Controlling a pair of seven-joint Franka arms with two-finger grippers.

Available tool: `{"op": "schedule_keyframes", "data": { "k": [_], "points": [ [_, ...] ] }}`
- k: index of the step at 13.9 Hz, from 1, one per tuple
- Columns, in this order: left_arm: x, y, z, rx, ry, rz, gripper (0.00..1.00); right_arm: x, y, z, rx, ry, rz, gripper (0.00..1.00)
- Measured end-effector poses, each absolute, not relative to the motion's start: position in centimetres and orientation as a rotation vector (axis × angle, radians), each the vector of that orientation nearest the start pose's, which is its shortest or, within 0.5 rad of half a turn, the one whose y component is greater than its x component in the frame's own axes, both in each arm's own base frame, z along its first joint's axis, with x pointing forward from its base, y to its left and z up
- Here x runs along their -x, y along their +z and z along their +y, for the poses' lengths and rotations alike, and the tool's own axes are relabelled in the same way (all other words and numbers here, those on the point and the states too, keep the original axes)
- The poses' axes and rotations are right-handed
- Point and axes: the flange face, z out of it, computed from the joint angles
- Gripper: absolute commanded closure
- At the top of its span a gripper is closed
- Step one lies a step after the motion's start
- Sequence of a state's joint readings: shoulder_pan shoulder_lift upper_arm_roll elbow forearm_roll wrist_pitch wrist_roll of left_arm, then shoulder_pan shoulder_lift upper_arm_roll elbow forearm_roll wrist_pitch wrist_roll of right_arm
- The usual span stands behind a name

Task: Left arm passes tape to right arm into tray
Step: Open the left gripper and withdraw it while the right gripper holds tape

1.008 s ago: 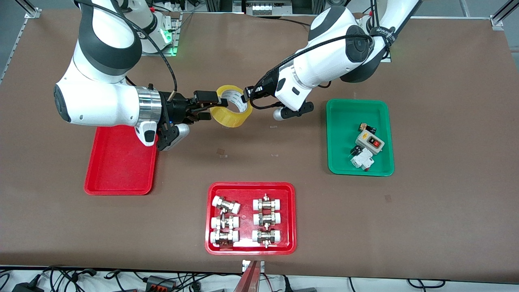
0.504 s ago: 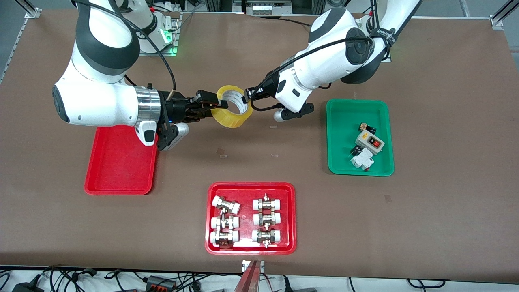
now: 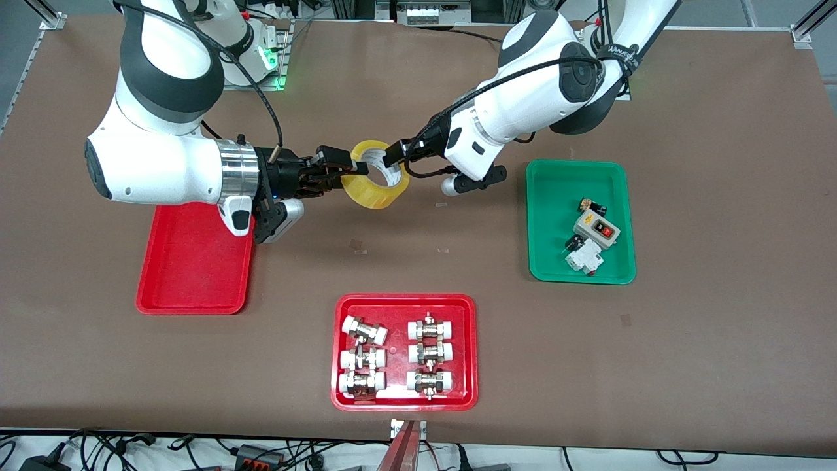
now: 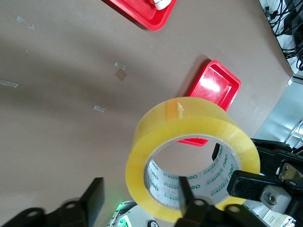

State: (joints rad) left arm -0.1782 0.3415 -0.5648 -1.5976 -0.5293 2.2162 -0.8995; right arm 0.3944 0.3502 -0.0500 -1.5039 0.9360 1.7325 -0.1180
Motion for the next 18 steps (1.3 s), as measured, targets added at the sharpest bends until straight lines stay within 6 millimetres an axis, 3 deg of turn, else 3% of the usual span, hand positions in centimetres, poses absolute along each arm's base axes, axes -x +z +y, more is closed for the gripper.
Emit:
{"op": "schedule_keyframes", "data": {
  "k": [2,7,9,11,14,16,18],
  "points": [
    [-52.2,50.9,-42.5,-2.413,-0.361,0.567,0.0,-59.7,49.1,29.7,2.235,0.254,-0.278,0.76],
    [-52.4,54.9,-36.2,-2.576,-0.316,0.516,0.0,-60.0,48.1,29.5,2.237,0.257,-0.288,0.76],
    [-53.5,55.3,-32.2,-2.67,-0.282,0.541,0.0,-60.3,46.8,29.3,2.253,0.273,-0.28,0.76],
    [-54.8,55.7,-28.3,-2.692,-0.271,0.574,0.0,-61.2,45.1,27.7,2.305,0.282,-0.265,0.76],
    [-55.8,55.5,-25.1,-2.785,-0.207,0.595,0.0,-63.7,42.3,21.5,2.345,0.292,-0.151,0.76],
    [-56.2,55.3,-23.3,-2.847,-0.191,0.564,0.0,-65.2,39.9,15.3,2.338,0.327,-0.043,0.76],
    [-57.0,55.3,-19.8,-2.923,-0.149,0.528,0.0,-66.1,37.0,8.2,2.32,0.366,0.073,0.76]
  ]
}}
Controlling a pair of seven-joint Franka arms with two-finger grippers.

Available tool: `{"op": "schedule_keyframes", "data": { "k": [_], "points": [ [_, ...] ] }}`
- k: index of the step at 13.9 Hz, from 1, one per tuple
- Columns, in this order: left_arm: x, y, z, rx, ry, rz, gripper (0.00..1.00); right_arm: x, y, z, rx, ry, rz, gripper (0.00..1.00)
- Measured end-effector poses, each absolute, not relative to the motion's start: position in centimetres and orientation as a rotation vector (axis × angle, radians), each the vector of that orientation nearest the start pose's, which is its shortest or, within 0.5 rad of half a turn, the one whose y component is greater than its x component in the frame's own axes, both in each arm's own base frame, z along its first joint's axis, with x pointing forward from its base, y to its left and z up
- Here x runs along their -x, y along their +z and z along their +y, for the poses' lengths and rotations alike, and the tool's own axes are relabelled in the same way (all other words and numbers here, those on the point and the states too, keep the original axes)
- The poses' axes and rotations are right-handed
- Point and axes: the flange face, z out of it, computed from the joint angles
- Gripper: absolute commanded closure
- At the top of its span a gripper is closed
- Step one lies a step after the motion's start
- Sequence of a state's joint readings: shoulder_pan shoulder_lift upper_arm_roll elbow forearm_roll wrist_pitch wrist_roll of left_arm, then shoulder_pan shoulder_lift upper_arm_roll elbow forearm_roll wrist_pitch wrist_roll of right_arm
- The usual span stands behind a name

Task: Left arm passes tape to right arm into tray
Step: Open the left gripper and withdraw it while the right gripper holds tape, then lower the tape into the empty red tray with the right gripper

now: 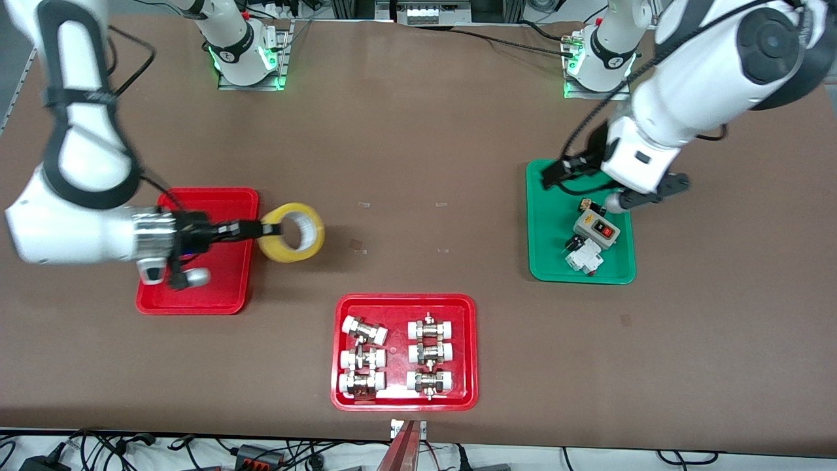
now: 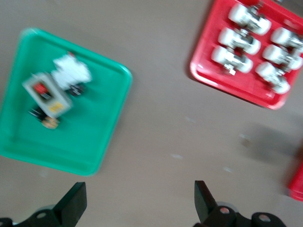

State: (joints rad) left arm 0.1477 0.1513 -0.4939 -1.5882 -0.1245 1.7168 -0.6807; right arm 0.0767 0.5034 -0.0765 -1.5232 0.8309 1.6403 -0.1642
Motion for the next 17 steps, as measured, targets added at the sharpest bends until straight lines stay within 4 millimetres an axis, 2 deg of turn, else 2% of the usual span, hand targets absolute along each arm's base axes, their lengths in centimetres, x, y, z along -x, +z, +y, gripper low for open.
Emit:
{"op": "schedule_keyframes", "data": {
  "k": [1,3,6,8,10,12,15,17],
  "points": [
    [-57.3,55.6,-17.5,3.221,0.137,-0.554,0.0,-66.2,35.3,4.5,2.314,0.377,0.122,0.76],
    [-57.4,56.7,-13.7,3.194,0.117,-0.486,0.0,-66.1,32.5,-1.5,2.295,0.373,0.166,0.75],
    [-56.6,58.8,-8.6,3.175,0.11,-0.438,0.0,-64.6,28.8,-9.2,2.243,0.363,0.162,0.75],
    [-55.9,60.2,-4.9,3.162,0.091,-0.33,0.0,-63.4,25.8,-13.3,2.212,0.323,0.12,0.75],
    [-55.0,61.6,-1.5,3.163,0.067,-0.275,0.0,-62.3,22.5,-15.9,2.186,0.301,0.09,0.75],
    [-54.5,62.5,0.2,3.147,0.047,-0.232,0.0,-61.5,19.9,-17.2,2.164,0.285,0.052,0.75],
    [-54.2,62.7,0.1,3.132,0.052,-0.196,0.0,-61.0,17.2,-17.4,2.146,0.277,0.013,0.75],
    [-54.3,62.7,0.1,3.136,0.047,-0.12,0.0,-61.0,16.4,-17.3,2.137,0.258,0.0,0.75]
  ]
}}
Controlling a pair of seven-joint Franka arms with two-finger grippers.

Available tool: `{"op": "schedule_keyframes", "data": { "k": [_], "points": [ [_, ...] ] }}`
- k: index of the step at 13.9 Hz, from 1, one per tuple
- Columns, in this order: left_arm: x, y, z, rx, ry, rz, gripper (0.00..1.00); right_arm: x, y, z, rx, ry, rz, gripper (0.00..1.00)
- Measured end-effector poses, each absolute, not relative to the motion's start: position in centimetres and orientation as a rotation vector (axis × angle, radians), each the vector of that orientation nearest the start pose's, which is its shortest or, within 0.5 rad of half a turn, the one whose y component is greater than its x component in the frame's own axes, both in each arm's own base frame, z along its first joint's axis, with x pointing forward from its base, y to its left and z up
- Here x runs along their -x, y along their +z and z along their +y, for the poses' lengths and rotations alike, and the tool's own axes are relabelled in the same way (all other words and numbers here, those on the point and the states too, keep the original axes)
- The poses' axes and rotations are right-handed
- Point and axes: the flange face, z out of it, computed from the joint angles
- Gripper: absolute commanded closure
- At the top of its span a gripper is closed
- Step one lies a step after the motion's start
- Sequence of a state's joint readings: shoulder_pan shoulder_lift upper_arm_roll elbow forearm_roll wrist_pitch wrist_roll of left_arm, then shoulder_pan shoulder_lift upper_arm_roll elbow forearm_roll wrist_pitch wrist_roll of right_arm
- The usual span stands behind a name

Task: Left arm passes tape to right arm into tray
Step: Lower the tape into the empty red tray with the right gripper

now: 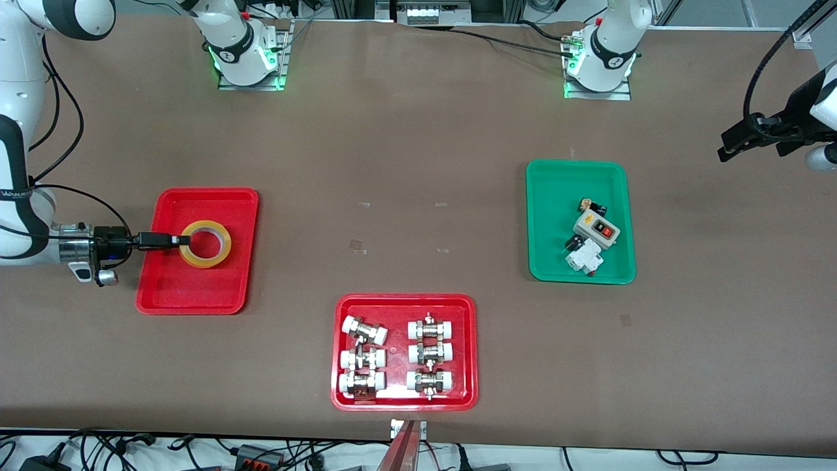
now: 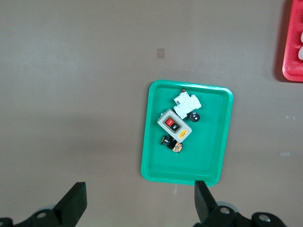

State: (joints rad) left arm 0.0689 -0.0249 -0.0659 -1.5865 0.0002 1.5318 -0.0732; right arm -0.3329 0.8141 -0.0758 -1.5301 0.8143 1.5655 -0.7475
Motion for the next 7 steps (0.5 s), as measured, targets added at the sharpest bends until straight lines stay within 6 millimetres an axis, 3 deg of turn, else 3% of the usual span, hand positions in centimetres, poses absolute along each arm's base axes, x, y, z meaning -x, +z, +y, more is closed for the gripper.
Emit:
{"op": "schedule_keyframes", "data": {
  "k": [4,7],
  "points": [
    [-54.4,63.1,1.0,3.138,0.014,-0.096,0.0,-60.8,15.6,-17.4,2.121,0.236,-0.02,0.75],
    [-54.5,64.5,0.9,3.138,-0.039,-0.085,0.0,-60.5,15.5,-18.5,2.12,0.224,-0.004,0.74]
  ]
}}
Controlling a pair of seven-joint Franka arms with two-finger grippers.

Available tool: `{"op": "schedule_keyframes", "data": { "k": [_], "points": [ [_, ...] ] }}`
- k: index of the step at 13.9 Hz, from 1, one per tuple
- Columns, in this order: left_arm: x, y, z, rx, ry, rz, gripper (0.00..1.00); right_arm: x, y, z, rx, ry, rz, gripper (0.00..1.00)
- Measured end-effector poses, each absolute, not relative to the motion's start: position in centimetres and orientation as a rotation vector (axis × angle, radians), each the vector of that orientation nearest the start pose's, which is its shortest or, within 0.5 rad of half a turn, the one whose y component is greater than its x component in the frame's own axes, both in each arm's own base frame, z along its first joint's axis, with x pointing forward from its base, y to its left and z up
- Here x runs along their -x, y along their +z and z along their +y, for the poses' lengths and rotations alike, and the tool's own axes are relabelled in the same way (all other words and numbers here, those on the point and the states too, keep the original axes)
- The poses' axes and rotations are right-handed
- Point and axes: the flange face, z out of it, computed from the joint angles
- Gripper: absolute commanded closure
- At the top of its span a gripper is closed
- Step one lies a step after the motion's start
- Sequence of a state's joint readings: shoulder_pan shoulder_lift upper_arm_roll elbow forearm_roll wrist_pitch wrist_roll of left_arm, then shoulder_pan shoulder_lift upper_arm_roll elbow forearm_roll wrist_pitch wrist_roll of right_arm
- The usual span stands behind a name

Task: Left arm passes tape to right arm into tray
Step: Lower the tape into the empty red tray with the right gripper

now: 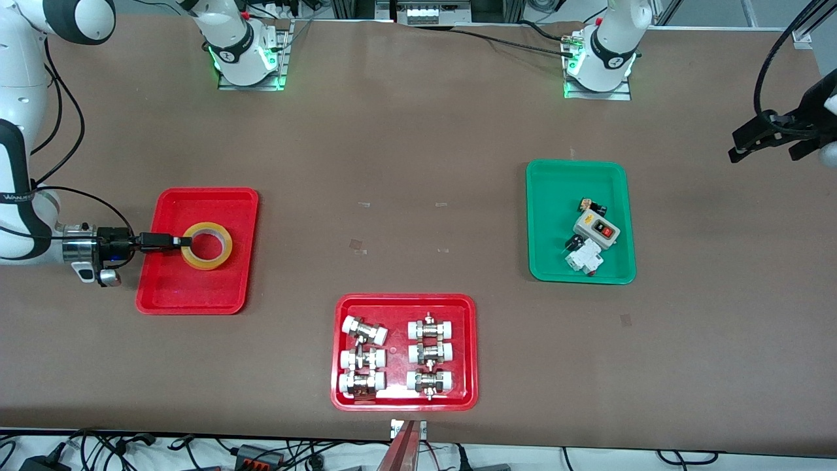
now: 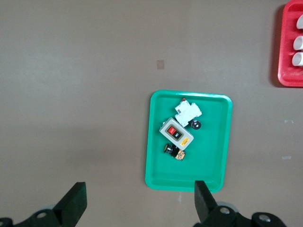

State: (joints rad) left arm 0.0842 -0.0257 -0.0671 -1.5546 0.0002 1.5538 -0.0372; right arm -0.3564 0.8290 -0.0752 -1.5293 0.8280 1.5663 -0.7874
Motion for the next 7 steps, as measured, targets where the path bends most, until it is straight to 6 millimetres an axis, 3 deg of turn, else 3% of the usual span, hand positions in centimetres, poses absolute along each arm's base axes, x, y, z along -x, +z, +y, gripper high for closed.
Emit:
{"op": "schedule_keyframes", "data": {
  "k": [2,4,5,6,7],
  "points": [
    [-54.5,65.5,0.4,3.139,-0.071,-0.07,0.0,-60.2,15.5,-19.4,2.119,0.212,0.007,0.74],
    [-54.3,65.7,-0.4,3.139,-0.056,-0.05,0.0,-60.0,15.4,-19.9,2.117,0.202,0.004,0.67],
    [-54.2,65.7,-0.5,3.139,-0.045,-0.046,0.0,-60.0,15.3,-19.9,2.115,0.201,0.002,0.44],
    [-54.2,65.7,-0.4,3.139,-0.041,-0.048,0.0,-60.0,15.2,-19.9,2.112,0.201,0.003,0.0],
    [-54.2,65.7,-0.3,3.139,-0.038,-0.051,0.0,-59.9,15.1,-19.8,2.11,0.202,0.004,0.0]
  ]
}}
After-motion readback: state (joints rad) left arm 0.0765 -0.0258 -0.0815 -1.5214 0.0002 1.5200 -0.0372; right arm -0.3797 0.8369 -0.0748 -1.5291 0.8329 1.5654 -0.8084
